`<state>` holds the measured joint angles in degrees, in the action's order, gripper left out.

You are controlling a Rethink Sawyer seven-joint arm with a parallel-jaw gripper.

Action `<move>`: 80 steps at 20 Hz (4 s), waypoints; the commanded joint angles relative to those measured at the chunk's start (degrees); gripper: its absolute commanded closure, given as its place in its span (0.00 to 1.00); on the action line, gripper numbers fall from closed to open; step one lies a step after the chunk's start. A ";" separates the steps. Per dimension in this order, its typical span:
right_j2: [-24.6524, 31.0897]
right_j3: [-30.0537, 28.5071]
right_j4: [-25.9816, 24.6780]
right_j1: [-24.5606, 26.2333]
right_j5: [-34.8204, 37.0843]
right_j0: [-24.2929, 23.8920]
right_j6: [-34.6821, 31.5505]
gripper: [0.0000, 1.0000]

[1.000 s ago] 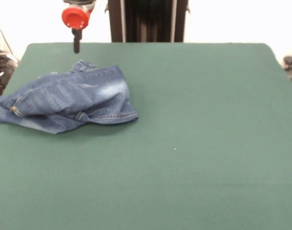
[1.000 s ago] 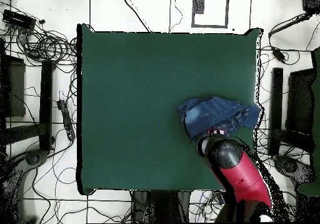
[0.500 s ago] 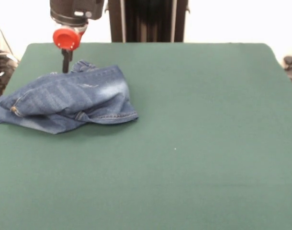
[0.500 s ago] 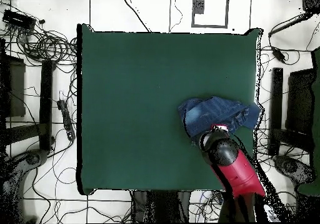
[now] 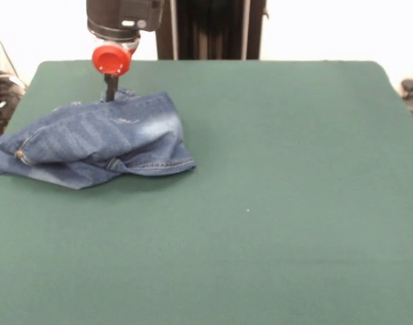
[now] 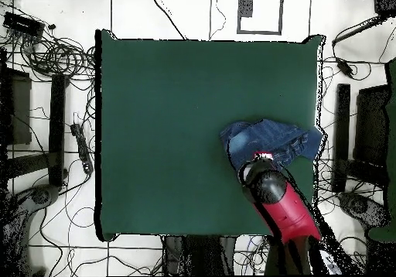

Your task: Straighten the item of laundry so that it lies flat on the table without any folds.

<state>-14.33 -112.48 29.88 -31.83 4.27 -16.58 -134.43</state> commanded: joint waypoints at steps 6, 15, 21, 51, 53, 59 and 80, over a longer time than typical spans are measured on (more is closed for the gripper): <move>9.15 -6.22 1.73 -0.21 5.13 0.66 -10.73 0.00; 1.03 -2.45 4.77 6.37 6.87 7.18 -14.36 0.00; 1.36 -2.44 5.39 6.46 7.55 7.38 -13.69 0.00; 12.66 -2.62 -6.50 8.14 -8.52 -8.67 -9.77 0.00; 14.33 -3.90 -7.31 6.62 -7.84 -9.95 -9.97 0.00; 15.64 -6.68 -7.64 2.61 -4.86 -10.88 -10.11 0.00; 23.47 -7.23 -7.14 -5.87 3.53 -18.17 -5.95 0.00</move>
<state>-0.44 -118.26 23.12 -40.88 3.97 -34.54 -134.43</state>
